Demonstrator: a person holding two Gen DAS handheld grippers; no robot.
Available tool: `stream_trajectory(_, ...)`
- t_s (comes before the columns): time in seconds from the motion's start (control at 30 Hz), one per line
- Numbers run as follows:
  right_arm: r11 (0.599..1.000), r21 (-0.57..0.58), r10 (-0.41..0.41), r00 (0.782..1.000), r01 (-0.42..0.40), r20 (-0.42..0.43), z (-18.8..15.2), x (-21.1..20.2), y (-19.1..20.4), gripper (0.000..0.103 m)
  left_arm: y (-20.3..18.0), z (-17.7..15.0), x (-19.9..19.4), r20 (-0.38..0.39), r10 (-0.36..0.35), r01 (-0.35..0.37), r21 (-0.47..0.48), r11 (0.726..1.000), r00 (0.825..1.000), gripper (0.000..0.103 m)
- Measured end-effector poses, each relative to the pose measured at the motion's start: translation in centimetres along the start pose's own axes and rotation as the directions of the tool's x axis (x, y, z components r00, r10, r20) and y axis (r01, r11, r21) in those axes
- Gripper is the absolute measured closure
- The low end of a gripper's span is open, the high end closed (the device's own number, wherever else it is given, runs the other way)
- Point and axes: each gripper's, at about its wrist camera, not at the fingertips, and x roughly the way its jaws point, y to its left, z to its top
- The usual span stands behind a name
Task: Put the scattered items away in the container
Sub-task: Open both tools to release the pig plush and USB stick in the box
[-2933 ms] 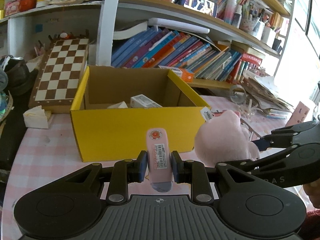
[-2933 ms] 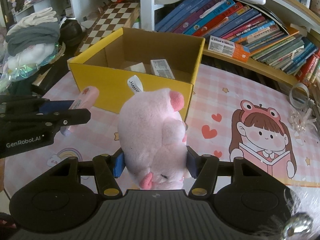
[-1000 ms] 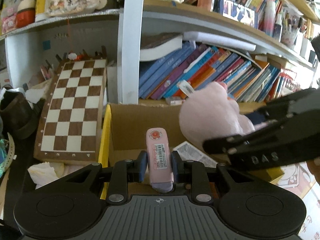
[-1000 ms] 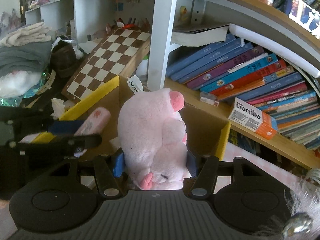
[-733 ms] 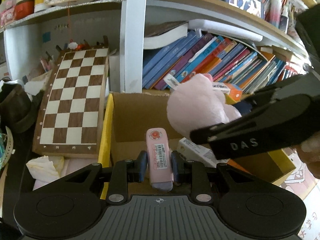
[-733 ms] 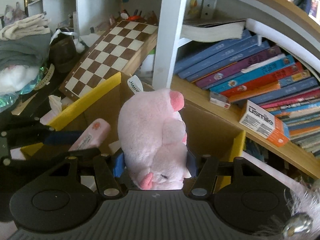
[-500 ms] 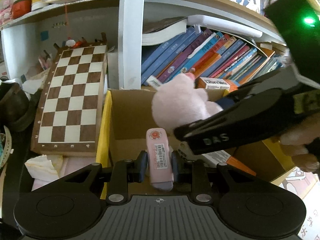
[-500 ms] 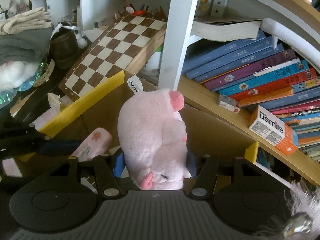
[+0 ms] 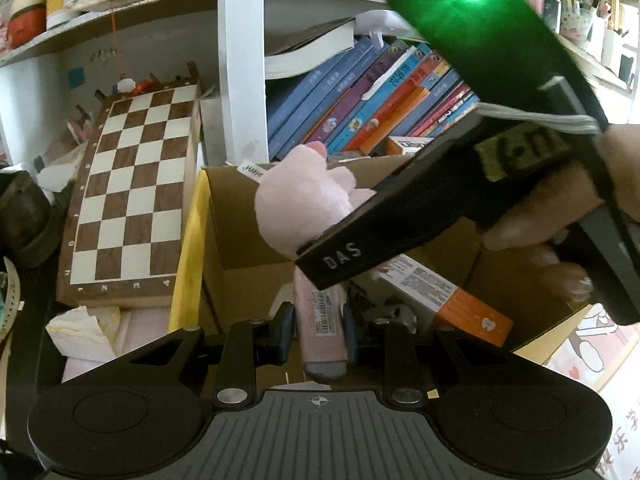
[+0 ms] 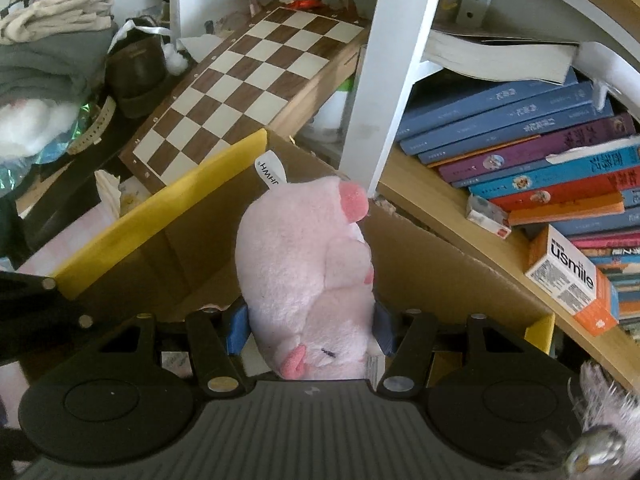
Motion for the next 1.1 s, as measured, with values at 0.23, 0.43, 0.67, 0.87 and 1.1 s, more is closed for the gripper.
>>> stream_trajectory(0.23,0.999,-0.032,0.024,0.999,-0.025,-0.025,1.0,1.4,0.4,0.046,-0.3,-0.2,-0.4,0.016,-0.031,0.032,-0.014,0.999,0.999,0.056)
stream_trajectory(0.43,0.997,-0.057,0.04,0.998,-0.043,-0.04,1.7,2.5,1.0,0.046,-0.7,-0.5,-0.7,0.032,-0.041,0.042,-0.015,0.999,0.999,0.046)
stream_trajectory(0.67,0.995,-0.085,0.05,0.998,-0.052,-0.028,2.4,2.9,2.2,0.043,-0.8,-0.5,-0.7,0.036,-0.046,0.047,-0.019,0.999,0.998,0.043)
stream_trajectory(0.87,0.994,-0.091,0.054,0.999,-0.053,0.004,2.7,2.2,2.4,0.026,-1.2,-0.5,-1.2,0.038,-0.042,0.042,-0.015,0.999,0.998,0.042)
stream_trajectory(1.1,0.998,-0.027,0.062,0.997,-0.061,0.043,2.7,-0.2,1.7,0.023,-1.3,-0.4,-2.1,0.053,-0.008,0.009,-0.021,1.0,0.999,0.033)
